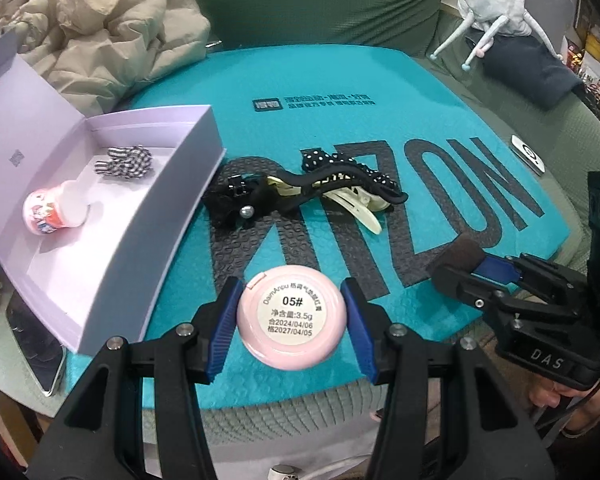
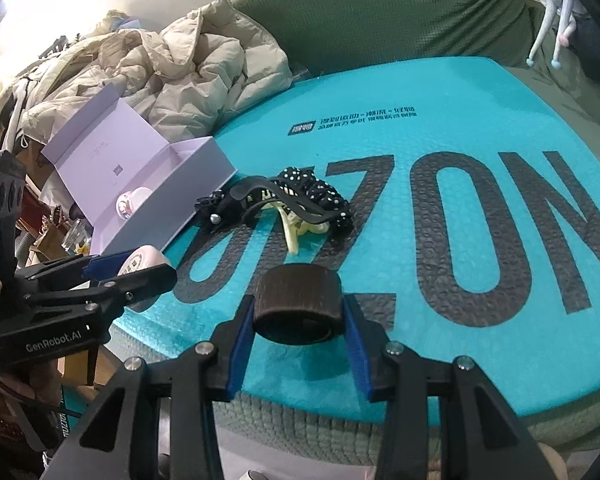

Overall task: Organize objects
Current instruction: 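Lift the pink tin and dark band and carry them toward the box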

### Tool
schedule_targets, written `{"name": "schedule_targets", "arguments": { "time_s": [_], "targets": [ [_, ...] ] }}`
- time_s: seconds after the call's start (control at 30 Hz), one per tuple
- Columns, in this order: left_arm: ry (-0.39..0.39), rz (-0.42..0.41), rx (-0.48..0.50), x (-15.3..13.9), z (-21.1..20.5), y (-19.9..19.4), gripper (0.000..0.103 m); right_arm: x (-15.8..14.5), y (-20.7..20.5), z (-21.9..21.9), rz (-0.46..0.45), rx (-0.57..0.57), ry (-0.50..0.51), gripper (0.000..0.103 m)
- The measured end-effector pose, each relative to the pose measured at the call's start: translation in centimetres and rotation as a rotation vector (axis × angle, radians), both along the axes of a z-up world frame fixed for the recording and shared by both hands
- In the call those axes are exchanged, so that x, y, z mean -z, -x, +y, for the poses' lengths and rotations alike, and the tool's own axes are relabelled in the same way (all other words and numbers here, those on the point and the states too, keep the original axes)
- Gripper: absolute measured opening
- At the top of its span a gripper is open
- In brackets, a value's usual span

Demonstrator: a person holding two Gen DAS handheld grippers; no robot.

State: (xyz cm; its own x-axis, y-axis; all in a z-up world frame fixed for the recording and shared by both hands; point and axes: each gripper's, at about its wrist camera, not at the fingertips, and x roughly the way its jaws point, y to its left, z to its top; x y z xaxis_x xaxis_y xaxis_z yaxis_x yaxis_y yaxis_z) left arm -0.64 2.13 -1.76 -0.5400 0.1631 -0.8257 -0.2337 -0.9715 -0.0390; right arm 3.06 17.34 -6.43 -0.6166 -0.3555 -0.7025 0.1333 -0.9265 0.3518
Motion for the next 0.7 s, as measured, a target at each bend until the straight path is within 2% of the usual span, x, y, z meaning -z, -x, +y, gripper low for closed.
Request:
{"name": "schedule_targets", "arguments": {
  "time_s": [0.33,0.7],
  "targets": [
    [-0.005,0.019,0.015,-1.7,0.5,-1.8,0.049,-1.6,-1.9,0.1,0.030,-0.007,0.015,0.043],
    [0.011,0.070,0.029,-4.2,-0.1,-3.7,0.049,-4.2,-3.4,-2.0,0.069,-0.060,0.003,0.043]
  ]
}}
